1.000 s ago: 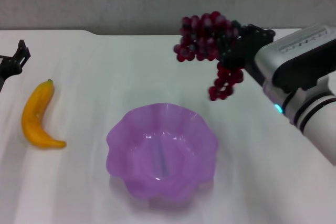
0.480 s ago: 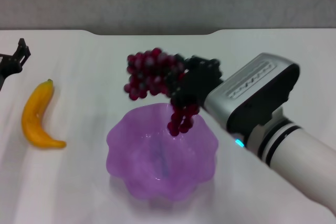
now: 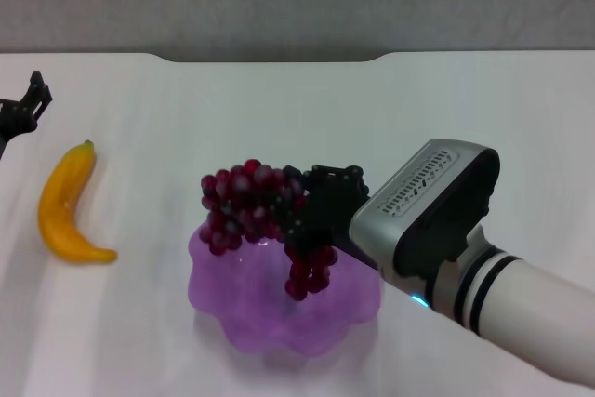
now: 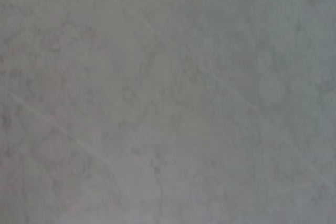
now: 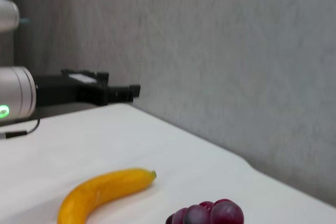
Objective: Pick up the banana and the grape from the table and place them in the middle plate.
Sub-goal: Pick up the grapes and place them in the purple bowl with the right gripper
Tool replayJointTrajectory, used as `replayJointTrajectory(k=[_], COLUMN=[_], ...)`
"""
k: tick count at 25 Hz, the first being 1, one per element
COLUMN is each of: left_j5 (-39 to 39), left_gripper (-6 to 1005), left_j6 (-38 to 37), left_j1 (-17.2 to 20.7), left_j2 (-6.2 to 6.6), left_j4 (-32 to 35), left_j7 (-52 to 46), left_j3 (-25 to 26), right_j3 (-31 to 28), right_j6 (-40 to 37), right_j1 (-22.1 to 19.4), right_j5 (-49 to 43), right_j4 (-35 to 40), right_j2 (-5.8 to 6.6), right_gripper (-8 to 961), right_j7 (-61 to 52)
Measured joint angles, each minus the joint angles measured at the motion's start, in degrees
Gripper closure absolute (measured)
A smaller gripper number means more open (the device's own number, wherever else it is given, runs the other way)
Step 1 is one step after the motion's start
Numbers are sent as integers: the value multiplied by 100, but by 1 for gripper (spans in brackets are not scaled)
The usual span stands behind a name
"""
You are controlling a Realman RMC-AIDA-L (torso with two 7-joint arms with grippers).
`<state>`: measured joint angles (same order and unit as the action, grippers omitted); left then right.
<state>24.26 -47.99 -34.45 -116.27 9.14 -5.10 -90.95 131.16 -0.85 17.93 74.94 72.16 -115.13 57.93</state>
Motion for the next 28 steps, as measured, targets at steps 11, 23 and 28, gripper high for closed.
replayJointTrajectory(k=[11,23,28], left_j5=[0,0,0], left_gripper=[210,214,216], left_j6=[1,1,1], left_j1=[-25,-34,-42], left_j2=[0,0,-3], left_j4=[1,3,13], left_j7=[0,0,0], left_j3=[0,-1,0], right_j3=[-894,-873,-861], right_j6=[1459,1522,1440], right_j1=[540,807,1061], right_j5=[-63,-49,46], right_j4=[-695,-1141,-1602], right_j2=[0,-11,-45], right_gripper=[672,671,671], right_j7=[-227,-218,-252])
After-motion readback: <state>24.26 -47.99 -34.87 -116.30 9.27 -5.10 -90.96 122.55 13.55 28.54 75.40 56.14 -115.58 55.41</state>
